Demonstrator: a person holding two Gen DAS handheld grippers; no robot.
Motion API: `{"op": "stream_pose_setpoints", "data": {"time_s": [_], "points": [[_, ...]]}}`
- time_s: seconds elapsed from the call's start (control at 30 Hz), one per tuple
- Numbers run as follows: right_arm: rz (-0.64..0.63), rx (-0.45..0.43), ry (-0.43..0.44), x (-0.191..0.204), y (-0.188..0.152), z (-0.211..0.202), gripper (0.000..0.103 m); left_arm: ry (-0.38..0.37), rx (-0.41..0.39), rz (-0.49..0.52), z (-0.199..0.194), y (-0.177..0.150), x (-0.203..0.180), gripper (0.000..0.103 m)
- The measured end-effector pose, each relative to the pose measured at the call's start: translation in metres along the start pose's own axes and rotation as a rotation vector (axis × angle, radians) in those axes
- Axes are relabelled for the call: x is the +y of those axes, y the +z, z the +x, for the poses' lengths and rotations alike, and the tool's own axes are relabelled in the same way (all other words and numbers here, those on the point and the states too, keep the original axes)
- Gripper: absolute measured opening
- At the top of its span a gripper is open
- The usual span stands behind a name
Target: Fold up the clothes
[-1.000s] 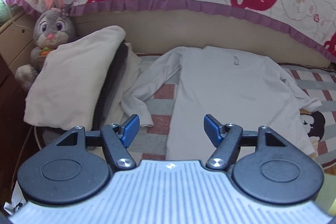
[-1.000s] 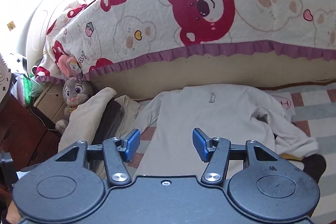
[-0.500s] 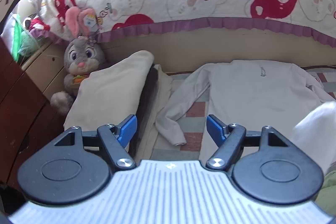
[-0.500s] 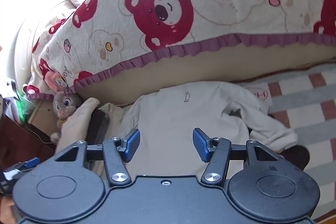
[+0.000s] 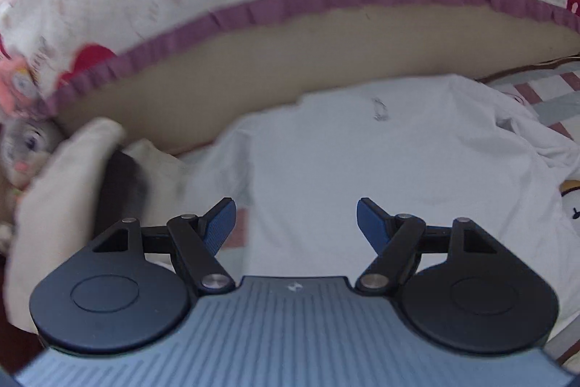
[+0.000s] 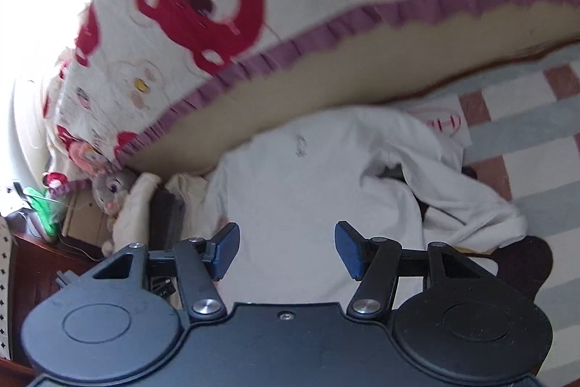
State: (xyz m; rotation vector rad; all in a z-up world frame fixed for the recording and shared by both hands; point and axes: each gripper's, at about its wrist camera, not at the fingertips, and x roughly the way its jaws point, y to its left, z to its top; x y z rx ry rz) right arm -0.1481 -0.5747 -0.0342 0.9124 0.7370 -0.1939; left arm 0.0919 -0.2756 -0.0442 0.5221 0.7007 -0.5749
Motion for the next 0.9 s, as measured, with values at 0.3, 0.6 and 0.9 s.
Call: {"op": "stream_pose_setpoints", "data": {"time_s": [0.3, 0.6, 0.9], "points": [[0.057, 0.103, -0.057, -0.115, -0.070, 0.111, 0.063, 0.017, 0.171, -0.058, 0.077, -0.074, 0.013, 0.073], [-0.063, 0.157, -0.215, -0.120, -0.116, 0.097, 0.063, 0.106, 0.306, -0.294, 0.091, -0.145, 0.091, 0.073], [-0.050, 0.260, -0.199, -0.123, -0.152, 0.093, 0.063, -0.008, 0.309, -0.541, 0.076, -0.191, 0.135, 0.073]]}}
